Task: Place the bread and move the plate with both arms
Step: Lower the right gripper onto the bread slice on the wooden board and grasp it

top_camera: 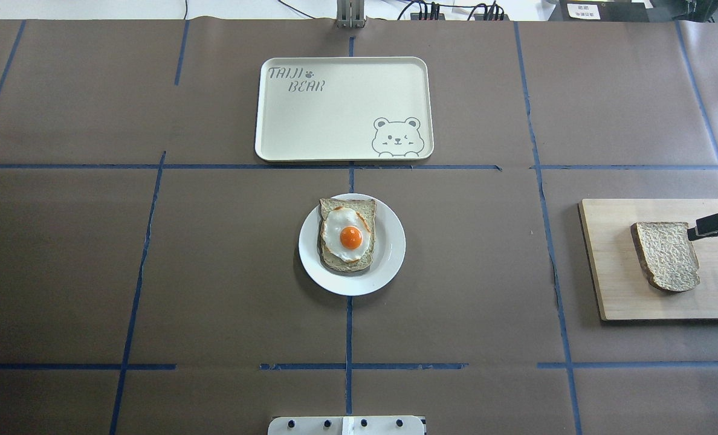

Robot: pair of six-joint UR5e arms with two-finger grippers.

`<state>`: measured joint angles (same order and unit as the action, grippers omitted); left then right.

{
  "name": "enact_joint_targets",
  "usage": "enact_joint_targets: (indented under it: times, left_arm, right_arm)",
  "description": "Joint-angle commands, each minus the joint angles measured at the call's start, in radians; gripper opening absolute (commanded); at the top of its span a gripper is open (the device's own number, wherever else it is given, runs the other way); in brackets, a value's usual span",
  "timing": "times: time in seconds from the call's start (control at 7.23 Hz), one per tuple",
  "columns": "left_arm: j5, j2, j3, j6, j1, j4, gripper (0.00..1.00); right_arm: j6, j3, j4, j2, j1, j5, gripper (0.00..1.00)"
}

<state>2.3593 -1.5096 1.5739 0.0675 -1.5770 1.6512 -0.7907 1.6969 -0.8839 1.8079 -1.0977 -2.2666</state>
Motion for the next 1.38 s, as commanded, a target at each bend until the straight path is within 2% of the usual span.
enact_joint_targets:
  times: [0.0,0.28,0.69,1.24]
  left_arm:
    - [0.0,0.0,0.0,0.0,0.0,-0.001,1.0]
    - [0.0,0.0,-0.002,0.0,0.0,0.001,1.0]
    - [0.0,0.0,-0.002,0.002,0.0,0.001,1.0]
    - [0.0,0.0,0.0,0.002,0.0,0.001,1.0]
  right_arm:
    - [-0.007,-0.046,0.002,-0.018,0.027,0.004,0.84]
    - [-0.007,-0.063,0.002,-0.019,0.054,0.044,0.78]
    - [-0.007,-0.079,0.002,-0.025,0.058,0.038,0.74]
    - [-0.005,-0.08,0.002,-0.041,0.07,0.039,0.73]
